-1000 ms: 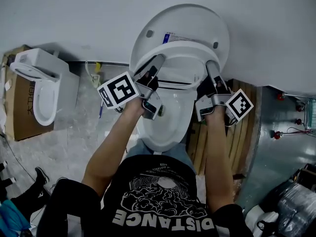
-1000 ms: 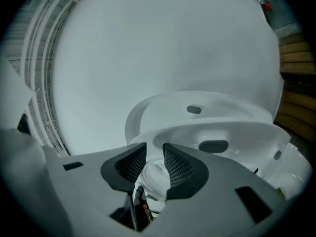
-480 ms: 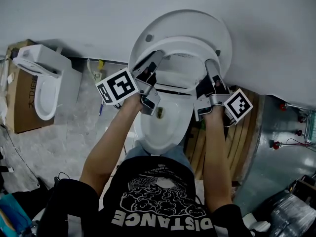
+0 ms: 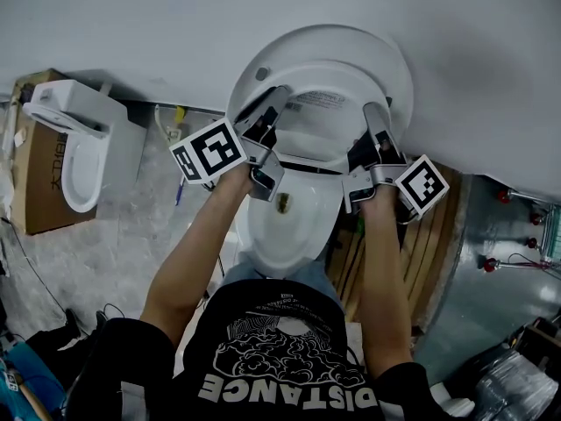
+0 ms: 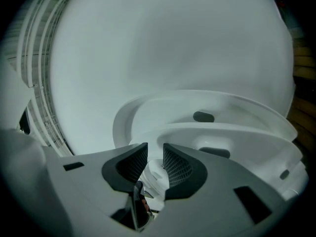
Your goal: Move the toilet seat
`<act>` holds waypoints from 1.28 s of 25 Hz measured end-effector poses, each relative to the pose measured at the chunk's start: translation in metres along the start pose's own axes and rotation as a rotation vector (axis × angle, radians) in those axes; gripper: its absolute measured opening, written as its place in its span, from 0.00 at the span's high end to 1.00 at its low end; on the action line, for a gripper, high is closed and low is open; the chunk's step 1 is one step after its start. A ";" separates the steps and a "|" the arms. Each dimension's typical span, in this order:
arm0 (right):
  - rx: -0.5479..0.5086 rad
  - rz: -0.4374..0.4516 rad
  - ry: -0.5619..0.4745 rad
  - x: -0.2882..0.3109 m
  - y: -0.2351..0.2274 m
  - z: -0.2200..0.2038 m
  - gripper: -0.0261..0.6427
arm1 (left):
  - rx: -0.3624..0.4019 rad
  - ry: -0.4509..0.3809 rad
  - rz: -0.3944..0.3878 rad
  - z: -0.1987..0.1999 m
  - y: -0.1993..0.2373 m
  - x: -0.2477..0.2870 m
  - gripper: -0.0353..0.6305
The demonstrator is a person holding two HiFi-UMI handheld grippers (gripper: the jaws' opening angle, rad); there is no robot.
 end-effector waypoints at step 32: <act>-0.129 -0.003 0.026 -0.016 0.037 -0.017 0.81 | 0.128 0.063 -0.022 -0.001 -0.017 -0.013 0.81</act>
Point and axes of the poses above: the fingertips, and each gripper's own axes: x forward along the fingers, y to its left, z out of its top, the point moved 9 cm from there along -x, backward along the fingers, and after that the axes turned 8 degrees about -y, right-handed, at the moved point
